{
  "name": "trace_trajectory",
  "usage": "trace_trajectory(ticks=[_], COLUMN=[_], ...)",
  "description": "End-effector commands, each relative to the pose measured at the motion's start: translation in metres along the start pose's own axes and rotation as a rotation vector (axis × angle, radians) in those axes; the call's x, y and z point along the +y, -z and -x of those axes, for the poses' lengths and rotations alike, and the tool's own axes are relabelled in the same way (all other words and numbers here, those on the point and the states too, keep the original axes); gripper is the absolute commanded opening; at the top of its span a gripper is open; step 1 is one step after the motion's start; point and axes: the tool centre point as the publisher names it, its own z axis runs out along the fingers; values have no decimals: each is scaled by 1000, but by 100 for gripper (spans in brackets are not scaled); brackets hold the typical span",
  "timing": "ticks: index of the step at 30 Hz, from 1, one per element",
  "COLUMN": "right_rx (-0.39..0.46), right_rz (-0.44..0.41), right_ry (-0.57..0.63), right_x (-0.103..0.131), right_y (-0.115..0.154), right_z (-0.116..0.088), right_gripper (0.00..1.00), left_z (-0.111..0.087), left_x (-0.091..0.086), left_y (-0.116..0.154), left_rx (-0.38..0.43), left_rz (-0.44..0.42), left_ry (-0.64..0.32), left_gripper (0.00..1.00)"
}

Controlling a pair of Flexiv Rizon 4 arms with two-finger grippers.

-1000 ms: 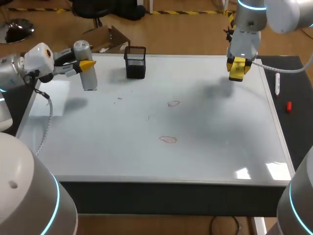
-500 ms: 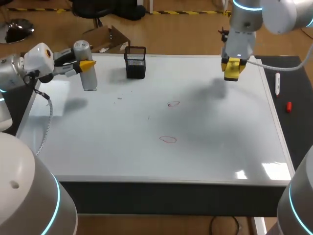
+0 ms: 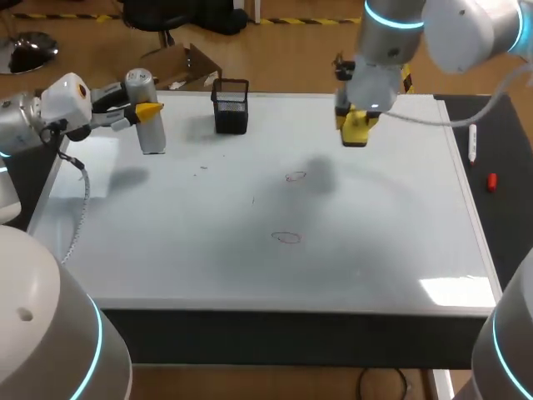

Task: Pick up the inspection probe, press it on each red-marked spot on the whiteboard one by one, put down the probe, pick up the eraser, and wipe off all the red marks.

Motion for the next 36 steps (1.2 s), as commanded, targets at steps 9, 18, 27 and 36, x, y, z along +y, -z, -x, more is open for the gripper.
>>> trace_trajectory(ticks=[9, 18, 27, 36], right_rx=[10, 3, 39, 68], right_rz=[-39, 3, 27, 57], right_ry=[160, 214, 235, 223], right_x=[38, 42, 37, 40], right_y=[-14, -34, -58, -89], right_z=[86, 117, 125, 119], right_gripper=[0, 0, 0, 0], left_z=[-2, -2, -2, -2], left_x=[-2, -2, -2, -2], left_y=[-1, -1, -1, -1], left_rx=[-6, -6, -6, -6], left_rz=[2, 2, 2, 2], left_ry=[-3, -3, -3, -3], left_gripper=[0, 0, 0, 0])
